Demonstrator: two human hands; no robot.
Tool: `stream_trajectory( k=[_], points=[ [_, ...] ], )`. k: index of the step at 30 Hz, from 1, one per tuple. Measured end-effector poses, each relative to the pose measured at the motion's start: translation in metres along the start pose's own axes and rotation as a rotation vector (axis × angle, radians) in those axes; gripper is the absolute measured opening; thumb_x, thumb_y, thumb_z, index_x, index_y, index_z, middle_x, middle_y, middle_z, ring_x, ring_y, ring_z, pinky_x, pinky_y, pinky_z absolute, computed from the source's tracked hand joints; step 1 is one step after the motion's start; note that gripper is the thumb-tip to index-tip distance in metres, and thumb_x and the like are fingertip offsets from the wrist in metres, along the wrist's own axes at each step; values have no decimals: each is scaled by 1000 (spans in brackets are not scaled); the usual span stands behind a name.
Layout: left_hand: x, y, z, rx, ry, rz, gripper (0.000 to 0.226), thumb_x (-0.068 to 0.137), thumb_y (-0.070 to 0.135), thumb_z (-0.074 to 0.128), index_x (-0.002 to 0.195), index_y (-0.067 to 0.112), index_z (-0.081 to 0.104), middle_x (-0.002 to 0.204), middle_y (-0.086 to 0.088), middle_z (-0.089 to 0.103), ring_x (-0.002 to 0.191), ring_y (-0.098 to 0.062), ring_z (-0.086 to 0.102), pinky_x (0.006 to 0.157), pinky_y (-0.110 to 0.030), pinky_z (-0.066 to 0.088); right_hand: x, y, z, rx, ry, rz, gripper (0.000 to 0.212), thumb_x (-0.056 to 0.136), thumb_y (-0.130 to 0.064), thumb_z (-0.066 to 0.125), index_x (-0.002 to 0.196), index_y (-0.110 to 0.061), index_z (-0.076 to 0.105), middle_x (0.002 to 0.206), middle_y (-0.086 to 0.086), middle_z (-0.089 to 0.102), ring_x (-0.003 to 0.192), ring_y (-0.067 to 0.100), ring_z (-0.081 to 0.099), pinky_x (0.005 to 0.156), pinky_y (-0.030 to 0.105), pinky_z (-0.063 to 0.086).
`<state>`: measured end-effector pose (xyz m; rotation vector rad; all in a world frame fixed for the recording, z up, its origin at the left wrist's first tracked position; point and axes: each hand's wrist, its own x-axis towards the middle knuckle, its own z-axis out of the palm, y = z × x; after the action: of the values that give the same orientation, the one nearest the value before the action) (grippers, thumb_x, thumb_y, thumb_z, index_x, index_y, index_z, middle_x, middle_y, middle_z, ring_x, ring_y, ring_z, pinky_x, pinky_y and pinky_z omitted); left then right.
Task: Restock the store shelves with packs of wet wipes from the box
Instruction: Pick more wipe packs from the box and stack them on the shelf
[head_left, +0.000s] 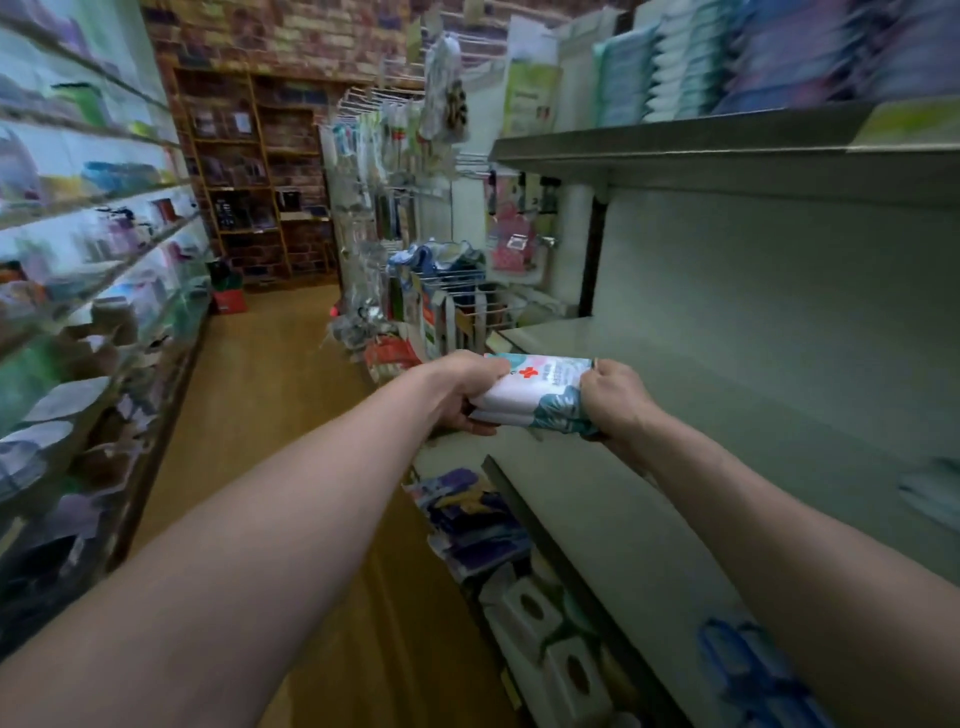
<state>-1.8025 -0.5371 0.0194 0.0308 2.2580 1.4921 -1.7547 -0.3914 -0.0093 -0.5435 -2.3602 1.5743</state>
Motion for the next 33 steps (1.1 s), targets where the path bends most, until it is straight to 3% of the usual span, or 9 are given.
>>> stream_trajectory(
  k=[3, 8, 11, 13, 15, 17, 23, 27, 33],
  points=[
    [12, 21, 32, 58, -61, 26, 23, 102, 30, 44, 99, 9, 54, 88, -10, 63, 76, -19, 60, 74, -32, 53, 10, 6, -33, -82, 84, 31, 29, 92, -4, 38, 112, 6, 56, 111, 27, 62, 98, 41, 62, 82, 47, 55],
    [39, 49, 78, 113, -137, 75, 22, 101, 29, 45, 97, 9, 56, 93, -13, 61, 70, -21, 59, 71, -35, 55, 22, 19, -78, -104, 200, 112, 28, 94, -9, 37, 109, 0, 59, 105, 23, 64, 88, 37, 65, 61, 37, 55],
    [55, 64, 100, 101, -206, 96, 23, 101, 28, 48, 90, 9, 55, 88, -12, 61, 68, -22, 59, 71, -37, 55, 30, 26, -98, -79, 259, 134, 27, 95, -8, 40, 114, 4, 54, 113, 26, 59, 99, 41, 62, 75, 47, 57],
    [63, 75, 115, 113, -263, 109, 26, 100, 31, 51, 85, 9, 54, 81, -11, 59, 65, -21, 57, 62, -35, 56, 35, 30, -112, -72, 308, 153, 27, 95, -8, 41, 115, 4, 53, 114, 25, 57, 101, 41, 61, 81, 51, 56],
    [70, 86, 129, 123, -321, 127, 23, 98, 33, 53, 92, 10, 54, 80, -10, 58, 63, -21, 57, 45, -31, 54, 41, 34, -125, -60, 357, 184, 28, 97, -11, 36, 115, 2, 53, 110, 22, 57, 97, 38, 61, 77, 47, 55],
    [79, 99, 142, 150, -361, 159, 23, 97, 32, 55, 92, 10, 53, 80, -10, 58, 62, -21, 57, 40, -29, 52, 48, 38, -138, -47, 419, 211, 29, 98, -12, 35, 116, 1, 52, 110, 21, 56, 95, 37, 61, 70, 43, 55],
    [98, 122, 174, 232, -536, 272, 22, 99, 30, 52, 102, 8, 51, 84, -10, 58, 69, -21, 58, 66, -34, 53, 53, 50, -163, -4, 562, 291, 29, 97, -9, 38, 118, 3, 53, 115, 25, 58, 95, 37, 61, 63, 38, 53],
    [100, 127, 204, 299, -638, 311, 23, 99, 30, 51, 104, 7, 50, 84, -12, 58, 70, -22, 58, 68, -34, 52, 44, 61, -180, 1, 645, 350, 26, 99, -8, 37, 116, 2, 53, 113, 23, 57, 85, 31, 59, 50, 27, 46],
    [90, 132, 255, 339, -758, 339, 24, 98, 30, 52, 100, 7, 52, 82, -13, 59, 68, -22, 59, 81, -39, 53, 19, 74, -219, -78, 739, 445, 14, 98, -9, 44, 101, 0, 54, 93, 17, 56, 71, 22, 56, 50, 25, 50]
  ],
)
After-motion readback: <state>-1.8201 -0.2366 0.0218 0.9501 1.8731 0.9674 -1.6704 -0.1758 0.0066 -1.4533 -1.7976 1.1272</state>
